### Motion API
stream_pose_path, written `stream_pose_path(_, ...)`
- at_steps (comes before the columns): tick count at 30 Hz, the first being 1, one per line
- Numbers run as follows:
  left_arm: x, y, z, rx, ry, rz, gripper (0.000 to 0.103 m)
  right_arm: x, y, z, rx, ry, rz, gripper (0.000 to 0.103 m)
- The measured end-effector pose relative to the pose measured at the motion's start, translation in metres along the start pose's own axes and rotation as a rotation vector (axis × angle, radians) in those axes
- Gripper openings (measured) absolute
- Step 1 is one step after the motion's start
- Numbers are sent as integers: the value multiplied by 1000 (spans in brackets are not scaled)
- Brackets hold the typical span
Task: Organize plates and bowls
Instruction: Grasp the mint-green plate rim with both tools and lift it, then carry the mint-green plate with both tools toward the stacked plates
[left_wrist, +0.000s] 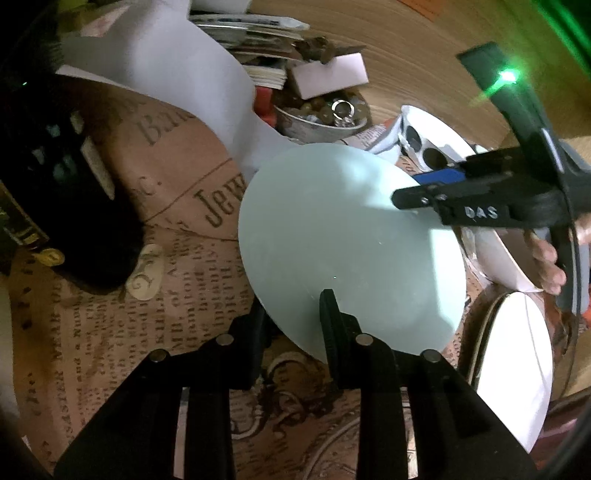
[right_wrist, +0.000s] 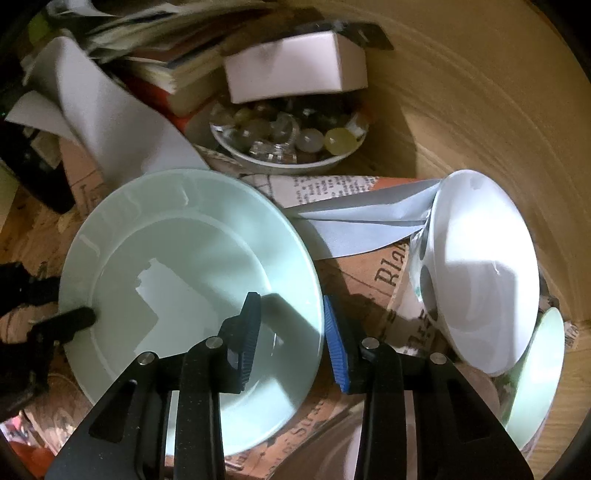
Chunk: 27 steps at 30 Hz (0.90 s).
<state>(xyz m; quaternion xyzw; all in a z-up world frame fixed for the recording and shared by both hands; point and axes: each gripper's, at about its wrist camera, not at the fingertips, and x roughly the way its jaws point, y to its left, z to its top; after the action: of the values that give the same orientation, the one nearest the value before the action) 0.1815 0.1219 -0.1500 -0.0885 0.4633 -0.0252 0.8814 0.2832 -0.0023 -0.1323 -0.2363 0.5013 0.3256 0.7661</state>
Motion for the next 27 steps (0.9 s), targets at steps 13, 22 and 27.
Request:
stream_pose_path(13, -34, 14, -9, -57, -89, 17, 28, -48, 17, -25, 40, -144, 63, 31)
stream_pose_path(22, -61, 22, -15, -85, -157, 44, 28, -97, 42, -43, 26, -259, 46, 31)
stream_pose_path(27, -80, 22, -19, -84, -204, 50, 28, -113, 44, -50, 32, -302, 52, 31)
